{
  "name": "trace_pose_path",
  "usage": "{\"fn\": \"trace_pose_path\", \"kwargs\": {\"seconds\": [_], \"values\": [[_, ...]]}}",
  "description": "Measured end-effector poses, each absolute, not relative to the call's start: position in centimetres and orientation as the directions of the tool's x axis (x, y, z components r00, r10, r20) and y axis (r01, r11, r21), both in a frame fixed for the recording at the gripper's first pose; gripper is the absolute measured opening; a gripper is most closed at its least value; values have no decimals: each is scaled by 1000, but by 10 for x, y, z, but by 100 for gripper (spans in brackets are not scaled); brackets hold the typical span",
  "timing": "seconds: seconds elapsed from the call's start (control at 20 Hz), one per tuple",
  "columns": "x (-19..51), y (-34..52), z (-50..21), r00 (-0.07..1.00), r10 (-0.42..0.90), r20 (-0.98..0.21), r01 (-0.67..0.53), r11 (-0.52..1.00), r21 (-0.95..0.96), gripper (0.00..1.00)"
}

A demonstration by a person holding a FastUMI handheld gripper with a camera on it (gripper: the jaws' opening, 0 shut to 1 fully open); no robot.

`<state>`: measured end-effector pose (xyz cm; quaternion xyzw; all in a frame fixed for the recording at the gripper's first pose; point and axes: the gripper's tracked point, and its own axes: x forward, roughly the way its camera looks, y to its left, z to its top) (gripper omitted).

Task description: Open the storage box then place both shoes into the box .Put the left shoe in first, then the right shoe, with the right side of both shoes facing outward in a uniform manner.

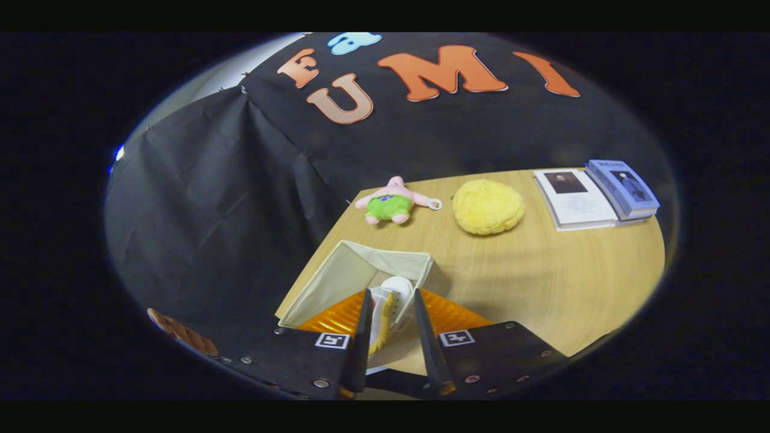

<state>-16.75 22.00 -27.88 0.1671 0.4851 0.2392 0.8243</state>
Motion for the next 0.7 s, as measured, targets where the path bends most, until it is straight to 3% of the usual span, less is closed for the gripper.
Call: {"fn": "trace_pose_path", "kwargs": {"seconds": [0.15,0.35,0.7], "values": [[-153,201,-269,484,507,-713,-251,861,442,64],[-125,170,-246,582,450,-677,-219,889,403,83],[-64,79,-192,796,237,-557,-137,967,216,94]]}}
